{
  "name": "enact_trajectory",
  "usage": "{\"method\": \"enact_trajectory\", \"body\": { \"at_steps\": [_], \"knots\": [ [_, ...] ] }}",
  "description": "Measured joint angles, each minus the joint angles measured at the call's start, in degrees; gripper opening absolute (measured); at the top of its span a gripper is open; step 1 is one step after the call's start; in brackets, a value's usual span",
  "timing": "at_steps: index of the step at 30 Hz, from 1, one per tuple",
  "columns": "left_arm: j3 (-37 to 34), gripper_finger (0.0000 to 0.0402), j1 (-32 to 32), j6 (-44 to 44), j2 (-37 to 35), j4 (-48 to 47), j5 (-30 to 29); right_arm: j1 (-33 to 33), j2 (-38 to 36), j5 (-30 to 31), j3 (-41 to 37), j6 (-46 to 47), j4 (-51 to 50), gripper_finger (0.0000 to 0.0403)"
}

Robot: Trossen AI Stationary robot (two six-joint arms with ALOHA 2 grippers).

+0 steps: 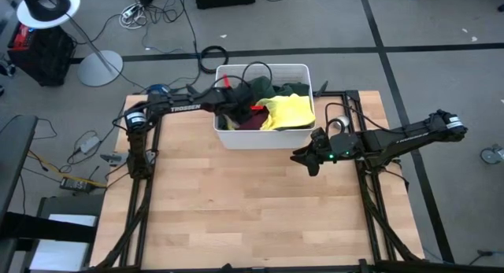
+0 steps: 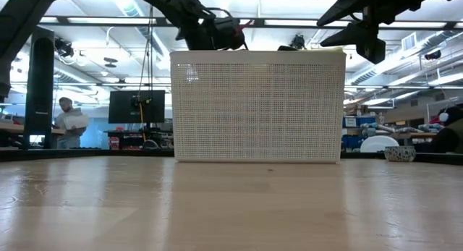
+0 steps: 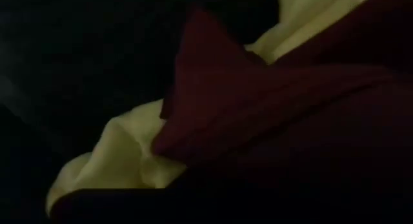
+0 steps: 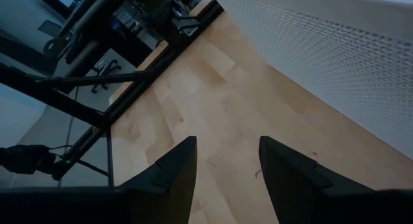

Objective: Sort clothes
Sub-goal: Put the red boxer shorts into the white bin, then return to home position

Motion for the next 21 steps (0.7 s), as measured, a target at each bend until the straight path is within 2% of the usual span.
{"method": "enact_trajectory", "body": {
  "at_steps": [4,10,13,21],
  "knots": [
    [1.7,0.0071,-0.1,0.9,-0.5,-3.8,2.4,0.0,0.0,-0.2,0.0,0.0,0.4,0.0168],
    [11.0,0.0131,-0.8,2.8,-0.3,-14.6,3.5,0.0,0.0,-0.2,0.0,0.0,0.6,0.0168],
    [16.2,0.0137,-1.1,2.9,-0.3,-19.5,4.0,0.0,0.0,-0.3,0.0,0.0,0.6,0.0168],
    [25.1,0.0137,-1.1,2.8,-0.3,-22.7,4.1,0.0,0.0,-0.4,0.0,-0.1,0.7,0.0168]
  ]
}}
